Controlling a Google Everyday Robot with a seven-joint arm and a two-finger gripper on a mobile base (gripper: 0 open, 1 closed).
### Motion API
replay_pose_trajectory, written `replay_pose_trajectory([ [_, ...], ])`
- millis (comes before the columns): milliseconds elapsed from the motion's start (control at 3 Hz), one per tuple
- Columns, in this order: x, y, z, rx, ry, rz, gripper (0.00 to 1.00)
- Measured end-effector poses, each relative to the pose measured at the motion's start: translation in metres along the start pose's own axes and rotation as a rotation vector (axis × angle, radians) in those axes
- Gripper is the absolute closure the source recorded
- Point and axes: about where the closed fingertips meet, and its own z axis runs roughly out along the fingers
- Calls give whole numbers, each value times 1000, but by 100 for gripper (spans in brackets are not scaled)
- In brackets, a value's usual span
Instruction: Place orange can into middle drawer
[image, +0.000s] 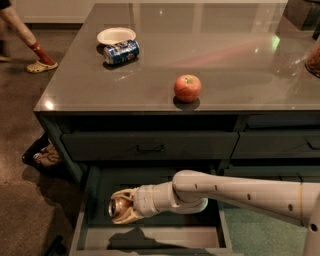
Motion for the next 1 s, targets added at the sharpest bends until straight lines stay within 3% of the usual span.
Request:
replay_pose_trajectory([
  [333, 27, 16, 8, 37, 36, 54, 100],
  [667, 64, 28, -11, 128, 102, 109, 100],
  [1000, 74, 27, -17, 153, 119, 121, 100],
])
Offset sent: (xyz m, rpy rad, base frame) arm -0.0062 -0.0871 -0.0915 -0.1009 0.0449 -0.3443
